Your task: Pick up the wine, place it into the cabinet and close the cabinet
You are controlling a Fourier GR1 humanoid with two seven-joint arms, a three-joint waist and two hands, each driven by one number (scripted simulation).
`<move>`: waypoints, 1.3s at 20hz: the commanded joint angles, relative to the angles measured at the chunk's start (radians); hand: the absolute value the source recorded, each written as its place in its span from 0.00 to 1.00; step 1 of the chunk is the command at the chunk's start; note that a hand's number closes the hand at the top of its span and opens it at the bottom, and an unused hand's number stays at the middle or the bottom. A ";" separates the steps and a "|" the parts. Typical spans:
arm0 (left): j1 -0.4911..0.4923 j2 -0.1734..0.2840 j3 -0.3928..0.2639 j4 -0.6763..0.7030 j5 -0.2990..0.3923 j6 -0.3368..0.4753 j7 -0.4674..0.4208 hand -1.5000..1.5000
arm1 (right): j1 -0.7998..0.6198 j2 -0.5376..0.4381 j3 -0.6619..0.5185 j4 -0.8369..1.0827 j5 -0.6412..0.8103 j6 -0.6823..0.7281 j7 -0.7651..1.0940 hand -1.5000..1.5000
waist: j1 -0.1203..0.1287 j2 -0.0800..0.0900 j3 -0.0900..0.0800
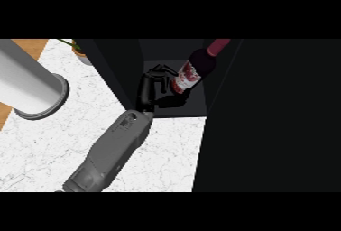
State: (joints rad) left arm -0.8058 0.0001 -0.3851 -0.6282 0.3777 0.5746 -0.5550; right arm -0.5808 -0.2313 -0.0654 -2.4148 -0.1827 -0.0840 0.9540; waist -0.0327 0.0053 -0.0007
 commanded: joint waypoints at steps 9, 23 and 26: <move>-0.074 0.000 0.107 0.203 0.160 -0.112 -0.175 1.00 | 0.068 0.037 0.017 -0.078 -0.043 0.006 -0.009 0.00 | -0.001 0.003 0.000; -0.258 0.011 0.196 0.455 0.183 -0.111 -0.229 1.00 | -0.029 0.018 0.016 -0.049 -0.050 -0.012 0.045 0.00 | -0.025 0.012 -0.001; -0.302 0.015 0.199 0.496 0.169 -0.031 -0.212 1.00 | -0.014 0.013 -0.005 -0.040 -0.073 0.011 0.017 0.00 | -0.034 0.015 0.000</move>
State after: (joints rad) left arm -1.0648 0.0075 -0.1983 -0.1865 0.5607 0.4878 -0.7607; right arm -0.6069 -0.2149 -0.0525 -2.4056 -0.2007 -0.0797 0.9573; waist -0.0588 0.0164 -0.0008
